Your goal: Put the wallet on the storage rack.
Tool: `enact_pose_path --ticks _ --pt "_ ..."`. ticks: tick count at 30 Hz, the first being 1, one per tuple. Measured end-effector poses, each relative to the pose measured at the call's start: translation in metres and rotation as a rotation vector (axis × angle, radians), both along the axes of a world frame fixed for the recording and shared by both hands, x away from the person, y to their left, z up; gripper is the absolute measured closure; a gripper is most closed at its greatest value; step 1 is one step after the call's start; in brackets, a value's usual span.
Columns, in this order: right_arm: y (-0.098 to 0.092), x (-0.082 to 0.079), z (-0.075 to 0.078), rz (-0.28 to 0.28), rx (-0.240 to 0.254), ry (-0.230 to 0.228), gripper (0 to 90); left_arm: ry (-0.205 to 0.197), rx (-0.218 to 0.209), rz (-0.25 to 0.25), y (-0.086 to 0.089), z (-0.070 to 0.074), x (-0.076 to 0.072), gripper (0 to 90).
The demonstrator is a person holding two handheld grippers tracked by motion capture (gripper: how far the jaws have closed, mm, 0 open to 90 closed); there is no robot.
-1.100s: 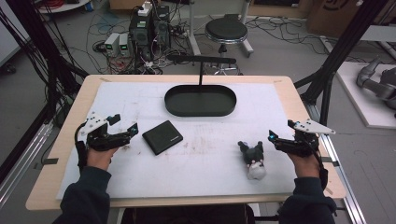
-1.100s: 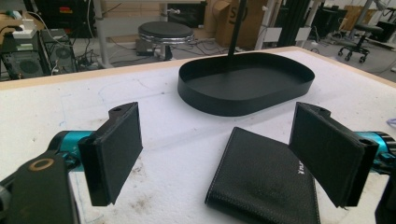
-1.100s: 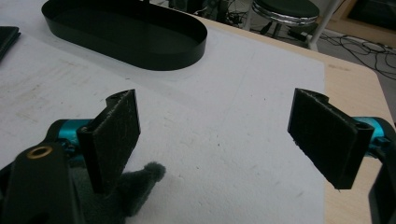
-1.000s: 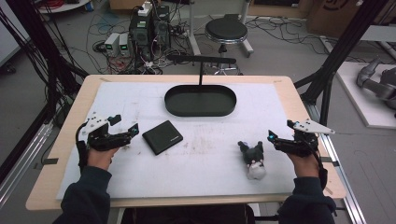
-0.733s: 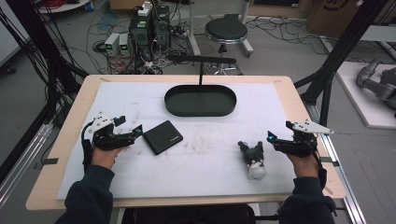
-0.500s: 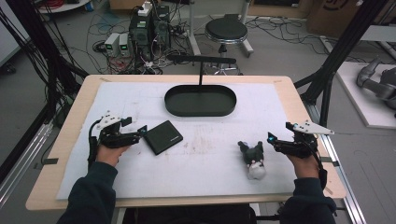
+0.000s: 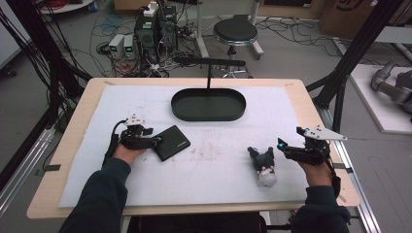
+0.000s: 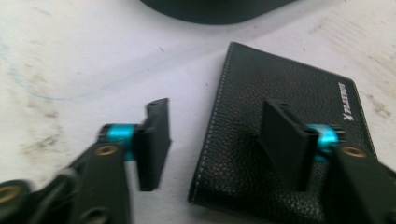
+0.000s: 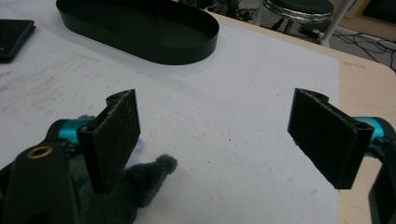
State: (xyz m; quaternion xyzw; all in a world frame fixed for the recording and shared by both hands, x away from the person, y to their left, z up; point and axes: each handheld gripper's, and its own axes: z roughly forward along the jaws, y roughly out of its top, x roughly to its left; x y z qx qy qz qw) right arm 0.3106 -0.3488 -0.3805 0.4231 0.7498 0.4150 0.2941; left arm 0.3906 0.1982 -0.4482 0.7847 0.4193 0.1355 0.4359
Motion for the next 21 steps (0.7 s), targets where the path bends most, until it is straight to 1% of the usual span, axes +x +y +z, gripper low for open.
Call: enact_pose_path --ticks 1,2,3,4,5,6,7,9,10,11,13,14,15,18,19,21 --pt "0.000 0.000 0.000 0.002 -0.001 0.001 17.2 0.010 -0.011 -0.020 0.001 0.000 0.001 56.1" --pt "0.000 0.000 0.000 0.002 -0.001 0.001 17.2 0.014 -0.031 -0.052 0.001 0.000 0.001 56.1" --pt "0.001 0.001 -0.001 0.007 -0.004 0.004 17.2 0.012 -0.024 -0.049 0.000 0.000 0.000 62.6" --pt "0.001 0.001 -0.001 0.007 -0.004 0.004 17.2 0.016 -0.030 -0.042 0.000 0.000 0.000 62.6" --pt "0.001 0.001 -0.002 0.008 -0.007 0.005 17.2 0.021 -0.036 -0.037 0.002 0.001 0.000 69.6" --pt "0.001 0.001 -0.002 0.008 -0.007 0.005 17.2 0.020 -0.045 -0.027 0.003 0.001 0.000 69.6" --pt "0.001 0.001 -0.001 0.007 -0.007 0.006 17.2 0.023 -0.062 -0.025 0.005 0.002 0.000 81.0" --pt "0.000 0.001 -0.001 0.001 -0.004 0.005 17.2 0.037 -0.087 -0.026 0.008 0.003 0.000 83.5" --pt "0.000 0.001 -0.001 0.001 -0.004 0.005 17.2 0.044 -0.097 -0.036 0.009 0.003 -0.001 83.5" --pt "-0.001 0.000 -0.001 -0.004 -0.002 0.004 17.2 0.049 -0.124 -0.039 0.011 0.003 -0.001 85.6" --pt "-0.002 0.000 -0.001 -0.006 -0.002 0.004 17.2 0.046 -0.183 -0.043 0.015 0.006 -0.002 86.0" --pt "-0.003 0.000 -0.001 -0.012 -0.003 0.004 17.2 0.034 -0.212 -0.036 0.016 0.009 -0.002 86.7" --pt "-0.003 -0.001 -0.001 -0.015 -0.001 0.005 17.2 0.022 -0.232 -0.033 0.017 0.012 -0.004 87.0" --pt "-0.003 -0.002 -0.001 -0.018 0.000 0.007 17.2 -0.033 -0.281 -0.030 0.021 0.022 -0.009 87.5" --pt "-0.004 -0.002 -0.001 -0.018 -0.001 0.007 17.2 -0.060 -0.295 -0.024 0.023 0.026 -0.012 87.7" --pt "-0.004 -0.003 -0.001 -0.020 -0.002 0.006 17.2 -0.087 -0.303 -0.013 0.027 0.031 -0.015 87.7"
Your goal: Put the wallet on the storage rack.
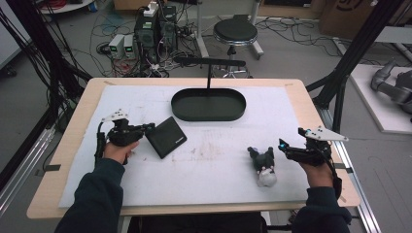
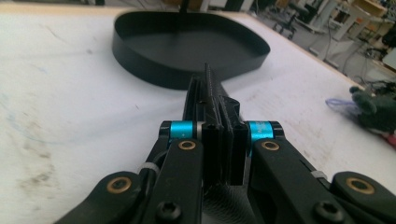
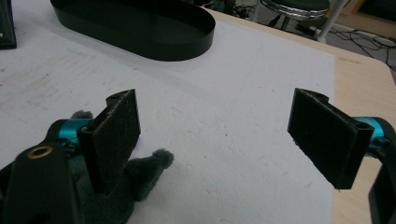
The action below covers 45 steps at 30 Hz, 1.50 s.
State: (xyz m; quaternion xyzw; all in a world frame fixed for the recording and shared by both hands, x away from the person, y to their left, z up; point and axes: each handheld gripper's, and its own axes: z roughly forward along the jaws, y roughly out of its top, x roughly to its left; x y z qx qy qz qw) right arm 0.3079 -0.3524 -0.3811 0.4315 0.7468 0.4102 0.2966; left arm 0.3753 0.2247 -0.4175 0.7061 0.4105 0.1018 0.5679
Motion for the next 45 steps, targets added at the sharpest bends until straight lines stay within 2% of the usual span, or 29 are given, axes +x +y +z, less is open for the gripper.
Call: enact_pose_path --ticks 5,11,16,25,34,36,41,43,44,45 --pt "0.001 0.000 0.000 -0.002 0.000 0.005 17.2 -0.075 -0.004 0.038 0.007 0.014 -0.009 87.8" --pt "0.003 0.001 -0.001 0.003 -0.004 0.008 17.2 -0.144 0.043 0.048 0.003 0.030 -0.014 87.9" --pt "0.003 0.002 -0.001 0.002 -0.005 0.010 17.2 -0.148 0.071 0.008 -0.007 0.030 -0.019 87.9" --pt "0.001 0.000 -0.001 -0.001 -0.005 0.008 17.2 -0.134 0.080 -0.071 -0.024 0.021 -0.032 87.9" --pt "0.003 0.000 -0.001 0.003 -0.006 0.010 17.2 -0.142 0.090 -0.050 -0.027 0.018 -0.035 86.1" --pt "0.003 0.001 -0.001 0.004 -0.004 0.012 17.2 -0.144 0.075 -0.044 -0.028 0.017 -0.035 81.0" --pt "0.002 0.001 -0.001 0.002 -0.006 0.013 17.2 -0.148 0.062 -0.061 -0.029 0.016 -0.034 75.9" --pt "0.002 0.000 -0.001 0.002 -0.006 0.016 17.2 -0.157 0.058 -0.056 -0.029 0.016 -0.034 73.0" --pt "0.002 0.000 -0.001 0.003 -0.005 0.018 17.2 -0.164 0.052 -0.049 -0.029 0.016 -0.035 67.1" --pt "0.002 0.000 -0.001 0.003 -0.005 0.018 17.2 -0.181 0.049 -0.035 -0.028 0.017 -0.035 67.1"
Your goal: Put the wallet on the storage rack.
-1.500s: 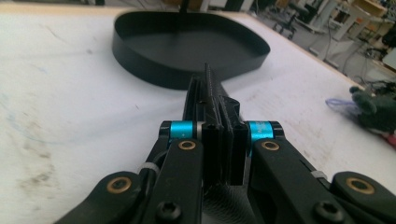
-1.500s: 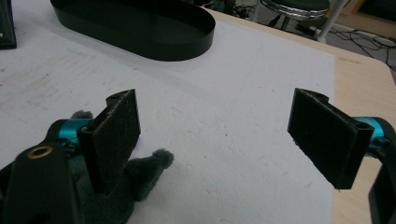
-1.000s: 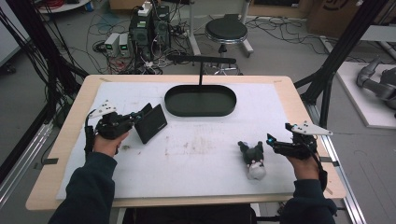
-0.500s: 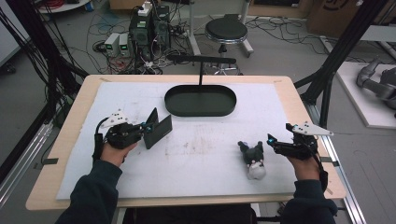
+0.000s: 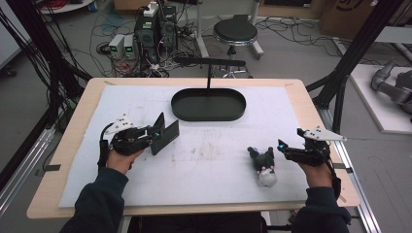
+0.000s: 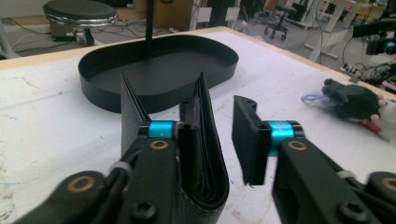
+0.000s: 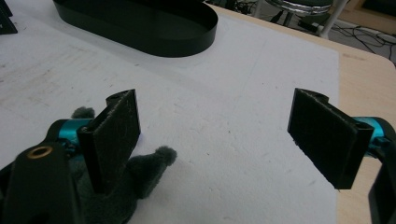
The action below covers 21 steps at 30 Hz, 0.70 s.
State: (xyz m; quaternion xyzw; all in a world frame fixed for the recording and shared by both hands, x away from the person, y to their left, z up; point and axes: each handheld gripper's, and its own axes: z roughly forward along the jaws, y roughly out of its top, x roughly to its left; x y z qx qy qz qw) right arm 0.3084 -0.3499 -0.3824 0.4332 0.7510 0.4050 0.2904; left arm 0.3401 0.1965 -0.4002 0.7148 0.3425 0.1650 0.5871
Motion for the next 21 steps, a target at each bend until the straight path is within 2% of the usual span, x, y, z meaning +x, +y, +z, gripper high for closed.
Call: enact_pose_path --ticks 1,2,3,4,5,7,10,12,14,17,19,21 --pt "0.000 0.000 0.000 0.000 -0.002 0.001 17.2 -0.016 -0.007 0.015 0.001 0.001 -0.001 54.2" --pt "0.000 0.000 0.000 0.000 -0.002 0.001 17.2 -0.035 -0.012 0.034 0.002 0.003 -0.002 54.2" --pt "0.000 0.000 0.000 0.002 -0.004 -0.001 17.2 -0.053 -0.010 0.060 0.003 0.004 -0.002 47.2" --pt "0.000 0.000 0.000 0.003 -0.004 0.000 17.2 -0.064 -0.002 0.091 0.003 0.005 -0.003 34.4" --pt "0.000 0.000 0.000 0.003 -0.004 0.000 17.2 -0.065 0.004 0.116 0.003 0.006 -0.004 34.4" --pt "0.000 0.000 -0.001 0.002 -0.004 0.003 17.2 -0.055 0.014 0.137 0.003 0.004 -0.005 28.5" --pt "-0.001 0.000 -0.001 -0.001 -0.003 0.003 17.2 -0.036 0.023 0.139 0.001 0.000 -0.009 22.6" --pt "-0.001 0.000 -0.001 -0.001 -0.003 0.004 17.2 -0.031 0.031 0.141 0.000 -0.003 -0.012 22.0" --pt "-0.002 0.000 -0.001 0.001 -0.002 0.005 17.2 -0.018 0.073 0.160 -0.003 -0.006 -0.012 22.0" --pt "-0.001 0.001 -0.001 0.001 -0.003 0.010 17.2 0.038 0.133 0.196 -0.007 -0.016 -0.008 23.3" --pt "0.000 0.001 -0.002 0.004 -0.005 0.012 17.2 0.060 0.149 0.186 -0.007 -0.019 -0.007 39.8" --pt "0.000 0.001 -0.001 0.005 -0.005 0.011 17.2 0.062 0.142 0.173 -0.008 -0.019 -0.006 55.3"
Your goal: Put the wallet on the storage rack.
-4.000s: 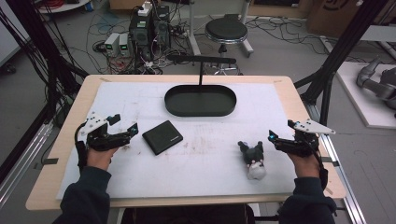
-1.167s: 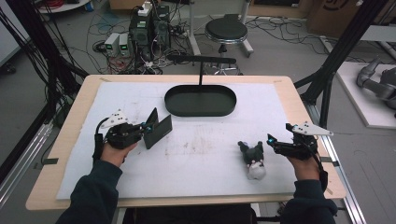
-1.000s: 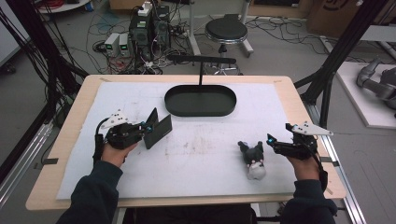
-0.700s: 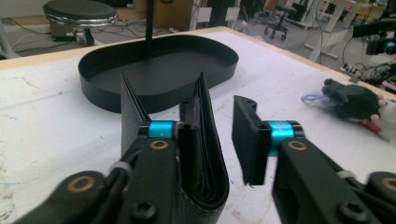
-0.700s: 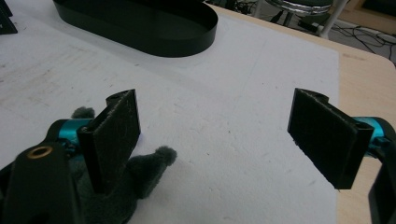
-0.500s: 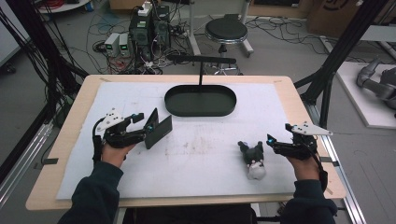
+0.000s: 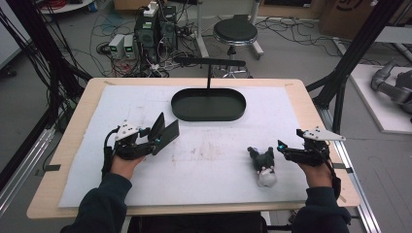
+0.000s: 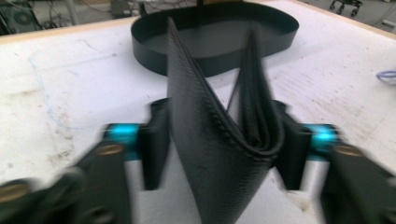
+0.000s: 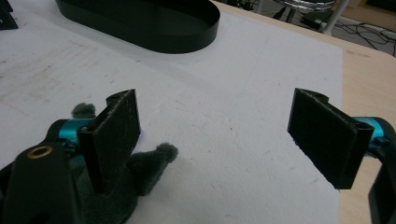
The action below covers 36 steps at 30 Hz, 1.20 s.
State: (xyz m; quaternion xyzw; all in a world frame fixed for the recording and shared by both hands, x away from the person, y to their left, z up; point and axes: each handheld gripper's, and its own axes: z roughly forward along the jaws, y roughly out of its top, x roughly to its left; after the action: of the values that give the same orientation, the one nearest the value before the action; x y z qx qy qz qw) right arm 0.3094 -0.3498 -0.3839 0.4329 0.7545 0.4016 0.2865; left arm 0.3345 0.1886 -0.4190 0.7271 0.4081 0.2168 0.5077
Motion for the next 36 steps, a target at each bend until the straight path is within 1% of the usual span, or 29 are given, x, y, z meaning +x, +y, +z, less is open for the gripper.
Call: enact_pose_path --ticks 2,3,4,6,8,10,15,17,18,19,22,23,25,26,27,29,32,35,36 --pt "0.000 0.000 0.000 0.000 0.002 0.001 17.2 -0.006 0.005 0.000 0.000 0.003 0.001 66.0" --pt "-0.001 0.000 0.000 -0.001 0.002 -0.002 17.2 -0.010 -0.003 0.004 0.001 0.004 0.002 71.1" --pt "-0.001 0.000 0.000 -0.002 0.003 -0.001 17.2 -0.011 -0.020 0.007 0.003 0.005 0.003 74.0" --pt "-0.002 0.000 0.000 -0.003 0.003 -0.002 17.3 -0.008 -0.031 0.015 0.003 0.008 0.007 74.8" --pt "-0.002 0.001 -0.001 -0.001 0.003 0.002 17.3 -0.020 -0.038 0.022 0.003 0.011 0.010 75.3" --pt "-0.002 0.001 -0.001 -0.002 0.006 0.002 17.3 -0.033 -0.067 0.025 0.003 0.016 0.013 75.5" --pt "-0.002 0.002 -0.001 -0.003 0.010 0.004 17.2 -0.071 -0.100 0.020 0.003 0.034 0.025 75.5" --pt "-0.002 0.002 -0.001 -0.001 0.010 0.001 17.2 -0.095 -0.113 0.012 0.001 0.043 0.032 75.5" --pt "-0.002 0.002 -0.001 -0.001 0.013 0.001 17.2 -0.110 -0.116 0.002 0.000 0.050 0.037 75.5" --pt "-0.002 0.002 -0.001 0.000 0.014 0.001 17.2 -0.120 -0.120 -0.003 -0.001 0.053 0.041 75.5" --pt "-0.001 0.003 -0.001 0.003 0.016 0.000 17.2 -0.151 -0.127 -0.023 -0.007 0.063 0.057 75.5" --pt "-0.001 0.004 -0.001 0.005 0.018 0.001 17.2 -0.152 -0.129 -0.025 -0.009 0.065 0.063 75.5" --pt "-0.001 0.004 -0.001 0.007 0.020 0.001 17.2 -0.140 -0.165 -0.035 -0.013 0.068 0.075 75.5" --pt "-0.001 0.005 -0.001 0.008 0.021 0.001 17.2 -0.135 -0.171 -0.040 -0.015 0.069 0.082 75.5" --pt "-0.001 0.005 0.000 0.006 0.022 0.000 17.3 -0.139 -0.162 -0.036 -0.019 0.071 0.088 75.5" --pt "-0.002 0.005 -0.001 0.006 0.027 0.000 17.2 -0.132 -0.154 -0.030 -0.025 0.073 0.100 75.5" --pt "-0.002 0.005 -0.001 0.006 0.031 0.001 17.2 -0.128 -0.147 -0.021 -0.034 0.072 0.116 75.5" --pt "-0.003 0.005 -0.001 0.007 0.036 0.000 17.2 -0.113 -0.127 -0.012 -0.042 0.064 0.130 75.5" --pt "-0.003 0.005 -0.001 0.009 0.037 -0.001 17.2 -0.112 -0.128 -0.010 -0.045 0.060 0.133 75.5"
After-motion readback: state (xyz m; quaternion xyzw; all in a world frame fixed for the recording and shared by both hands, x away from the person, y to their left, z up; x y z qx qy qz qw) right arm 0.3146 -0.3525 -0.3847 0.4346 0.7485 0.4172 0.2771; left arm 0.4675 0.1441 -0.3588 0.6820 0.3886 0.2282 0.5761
